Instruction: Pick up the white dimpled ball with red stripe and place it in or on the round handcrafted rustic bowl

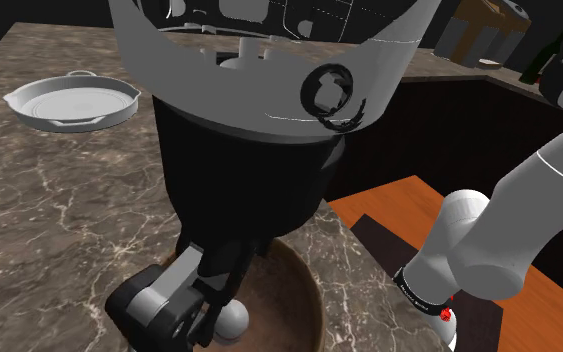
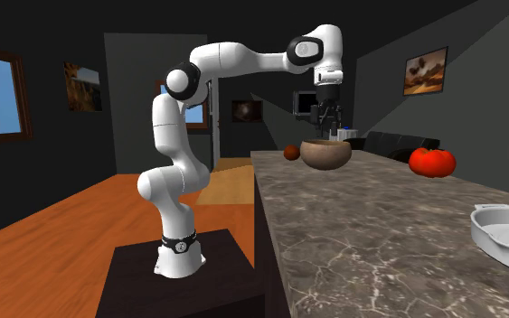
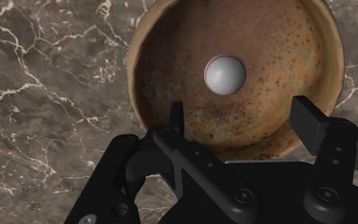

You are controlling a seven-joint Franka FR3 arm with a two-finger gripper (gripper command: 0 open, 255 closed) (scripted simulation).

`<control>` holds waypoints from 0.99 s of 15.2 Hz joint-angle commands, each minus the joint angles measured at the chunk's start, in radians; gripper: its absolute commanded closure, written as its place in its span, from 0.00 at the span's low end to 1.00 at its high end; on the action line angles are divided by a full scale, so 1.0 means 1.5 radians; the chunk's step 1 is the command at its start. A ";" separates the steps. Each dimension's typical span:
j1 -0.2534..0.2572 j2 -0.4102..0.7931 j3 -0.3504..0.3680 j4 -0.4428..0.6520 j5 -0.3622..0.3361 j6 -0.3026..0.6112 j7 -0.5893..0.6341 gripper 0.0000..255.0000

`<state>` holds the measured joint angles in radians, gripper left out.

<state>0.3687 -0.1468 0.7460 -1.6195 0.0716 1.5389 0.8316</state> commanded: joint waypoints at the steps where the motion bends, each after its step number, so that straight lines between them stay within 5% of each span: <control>1: 0.000 0.000 0.000 0.000 0.000 0.000 0.000 0.00; 4: 0.000 0.000 0.000 0.000 0.000 0.000 0.000 0.00; 8: 0.004 0.050 0.019 0.131 -0.033 -0.094 0.026 0.00; 15: 0.004 0.050 0.019 0.131 -0.033 -0.094 0.026 0.00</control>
<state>0.3752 -0.0717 0.7744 -1.4230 0.0215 1.3981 0.8705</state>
